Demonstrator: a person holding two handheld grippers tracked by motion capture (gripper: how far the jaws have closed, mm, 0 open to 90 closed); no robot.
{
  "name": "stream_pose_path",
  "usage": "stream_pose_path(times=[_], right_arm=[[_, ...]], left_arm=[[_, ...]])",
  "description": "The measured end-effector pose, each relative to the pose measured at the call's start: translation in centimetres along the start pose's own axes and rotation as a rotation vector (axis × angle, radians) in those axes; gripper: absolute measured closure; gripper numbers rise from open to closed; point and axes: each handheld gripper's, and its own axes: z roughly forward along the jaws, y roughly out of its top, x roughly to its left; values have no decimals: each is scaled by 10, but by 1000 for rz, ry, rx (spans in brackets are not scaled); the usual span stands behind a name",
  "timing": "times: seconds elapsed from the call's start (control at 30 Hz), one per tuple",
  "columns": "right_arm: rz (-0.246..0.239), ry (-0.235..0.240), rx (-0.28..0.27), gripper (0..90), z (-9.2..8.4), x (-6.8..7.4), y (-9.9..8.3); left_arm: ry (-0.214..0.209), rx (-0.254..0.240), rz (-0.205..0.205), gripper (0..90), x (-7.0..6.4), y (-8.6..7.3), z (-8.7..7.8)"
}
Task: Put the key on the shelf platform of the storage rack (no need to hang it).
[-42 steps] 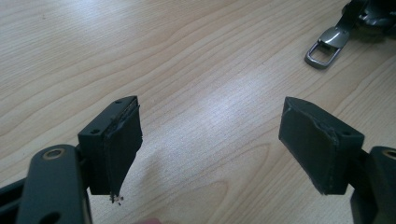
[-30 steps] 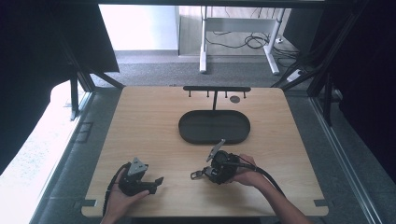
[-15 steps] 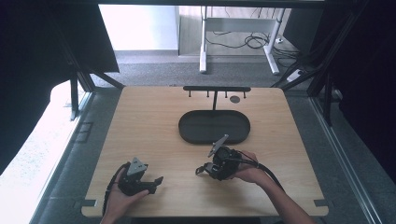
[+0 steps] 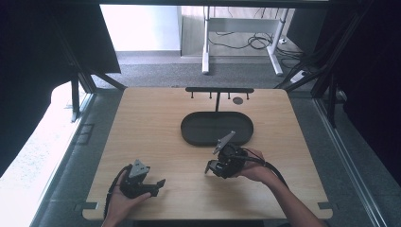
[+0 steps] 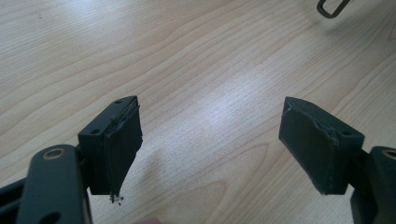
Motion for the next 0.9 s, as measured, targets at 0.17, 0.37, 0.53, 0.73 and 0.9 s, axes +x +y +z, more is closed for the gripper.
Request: stream_pose_path(times=[0.17,0.37,0.53,0.73,0.9], right_arm=[[0,-6,-15,491,-7,-2,3],[4,-18,-27,491,-13,-6,6],[13,-17,-42,491,-18,-11,9],[19,-21,-40,491,-19,-16,10],[21,-27,-46,491,-20,-20,13]], left_arm=[[-1,-1,3,215,0,0,0],[-2,0,1,215,0,0,0],[-1,1,3,215,0,0,0],[-1,1,0,215,0,0,0],[0,2,3,215,0,0,0]])
